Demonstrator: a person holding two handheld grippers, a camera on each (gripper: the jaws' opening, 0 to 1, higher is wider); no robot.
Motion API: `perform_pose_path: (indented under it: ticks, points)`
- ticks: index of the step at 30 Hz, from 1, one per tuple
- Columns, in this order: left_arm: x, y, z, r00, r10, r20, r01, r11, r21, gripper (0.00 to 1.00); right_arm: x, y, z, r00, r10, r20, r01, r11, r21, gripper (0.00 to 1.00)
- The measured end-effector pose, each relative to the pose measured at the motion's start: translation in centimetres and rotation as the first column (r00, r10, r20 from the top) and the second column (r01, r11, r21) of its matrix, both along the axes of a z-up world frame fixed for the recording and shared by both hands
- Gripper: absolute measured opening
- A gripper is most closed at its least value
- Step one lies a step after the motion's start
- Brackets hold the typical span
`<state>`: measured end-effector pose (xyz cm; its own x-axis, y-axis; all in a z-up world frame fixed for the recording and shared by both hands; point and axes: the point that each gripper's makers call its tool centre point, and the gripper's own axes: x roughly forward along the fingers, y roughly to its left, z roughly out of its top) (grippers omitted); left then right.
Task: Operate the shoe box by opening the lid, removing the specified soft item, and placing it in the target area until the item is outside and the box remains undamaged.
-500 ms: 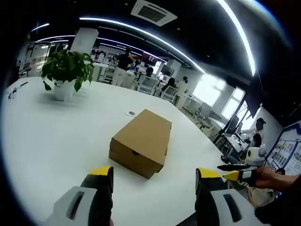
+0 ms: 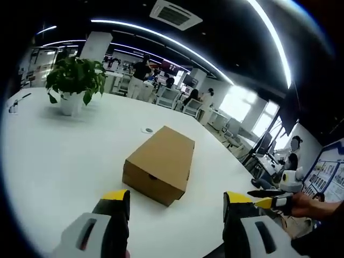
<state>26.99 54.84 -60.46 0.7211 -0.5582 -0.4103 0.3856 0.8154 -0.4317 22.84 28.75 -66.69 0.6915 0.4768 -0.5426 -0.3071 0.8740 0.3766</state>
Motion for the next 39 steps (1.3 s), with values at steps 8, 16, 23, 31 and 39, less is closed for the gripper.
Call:
perform_pose_path:
  ticks: [8,16,23,31,39]
  points:
    - [0.04,-0.01,0.06,1.000,0.001,0.002,-0.001,1.000,-0.002,0.72,0.05,-0.06,0.12,1.000,-0.001,0.004,0.001,1.000,-0.001,0.82]
    - [-0.25,0.43,-0.28,1.000,0.009,-0.007,-0.009,1.000,-0.001,0.72,-0.08,-0.15,0.04,1.000,-0.005,0.001,0.005,1.000,0.001,0.82]
    - [-0.24,0.53,-0.21,1.000,0.013,-0.006,-0.013,1.000,-0.002,0.71,-0.04,-0.08,0.06,1.000,-0.001,0.002,0.001,1.000,0.001,0.82]
    - [-0.19,0.30,-0.16,1.000,0.011,-0.005,-0.011,1.000,-0.004,0.71,0.02,-0.04,0.21,1.000,0.001,0.004,-0.001,1.000,0.001,0.82]
    - [-0.10,-0.04,-0.11,1.000,0.003,-0.005,-0.003,1.000,-0.008,0.71,-0.06,0.03,0.24,1.000,0.002,0.003,-0.002,1.000,0.000,0.82]
